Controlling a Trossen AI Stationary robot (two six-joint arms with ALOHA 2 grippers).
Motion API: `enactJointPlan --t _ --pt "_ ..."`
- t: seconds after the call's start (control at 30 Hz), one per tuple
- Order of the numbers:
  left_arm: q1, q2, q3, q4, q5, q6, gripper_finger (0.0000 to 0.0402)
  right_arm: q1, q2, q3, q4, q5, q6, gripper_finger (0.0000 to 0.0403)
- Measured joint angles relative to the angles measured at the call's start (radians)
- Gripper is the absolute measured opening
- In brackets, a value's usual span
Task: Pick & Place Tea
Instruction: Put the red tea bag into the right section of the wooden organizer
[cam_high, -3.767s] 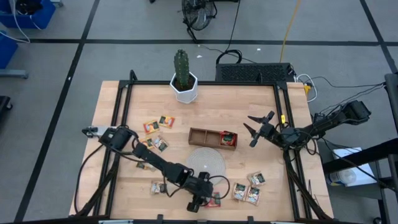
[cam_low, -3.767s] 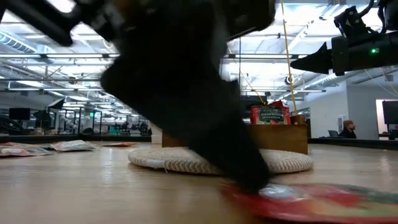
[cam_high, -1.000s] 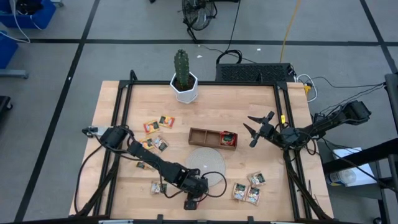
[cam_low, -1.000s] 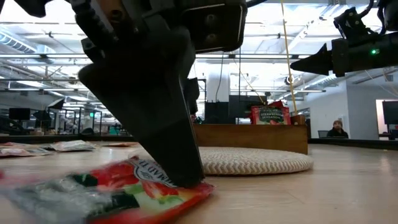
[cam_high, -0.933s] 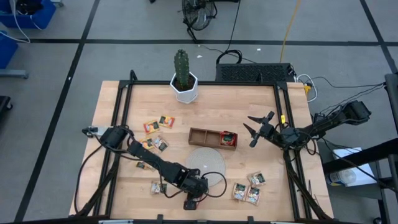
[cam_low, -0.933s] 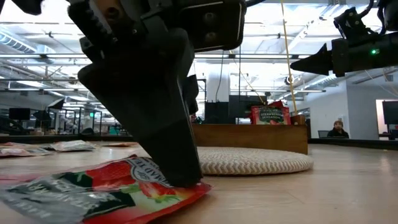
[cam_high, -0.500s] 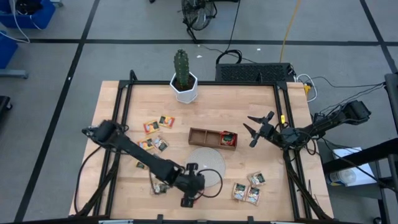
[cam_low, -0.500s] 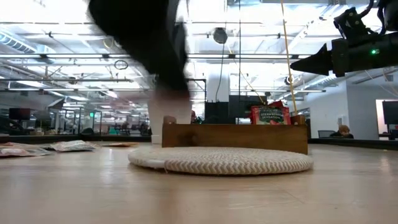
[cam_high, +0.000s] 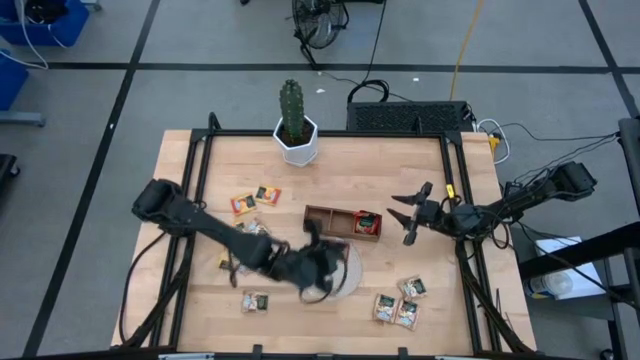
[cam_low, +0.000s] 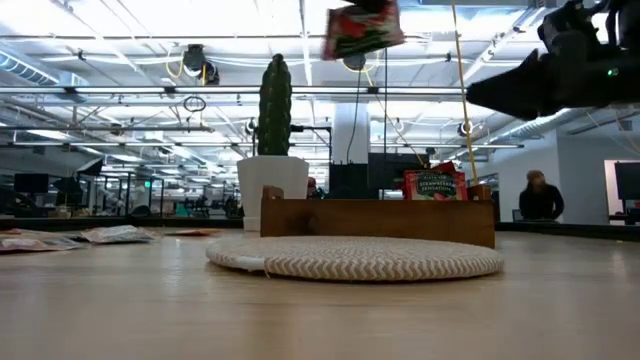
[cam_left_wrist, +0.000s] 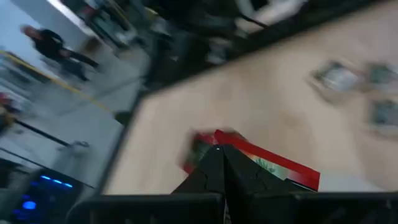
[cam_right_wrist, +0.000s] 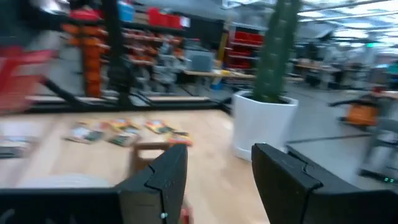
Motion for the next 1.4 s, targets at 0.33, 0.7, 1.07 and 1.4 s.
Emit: enactJointPlan --t 0.33,0.7,1.07,1.4 --pt "0.276 -0.001 0.0 0.343 0.336 0.202 0.0 -0.001 0.0 0.0 0.009 -0.031 -0.018 0.0167" --pt "0.51 -0.002 -0.134 0.847 0.726 0.149 0.0 -0.026 0.0 0.0 0.141 0.088 -0.082 0.0167" --pt "0.553 -0.001 -0.168 0.868 0.72 0.145 0.0 -0.175 0.115 0.127 0.195 -0.226 -0.052 0.0167" --pt "0.553 -0.001 -0.168 0.853 0.711 0.169 0.0 -0.234 0.342 0.288 0.243 -0.325 -0.074 0.0167"
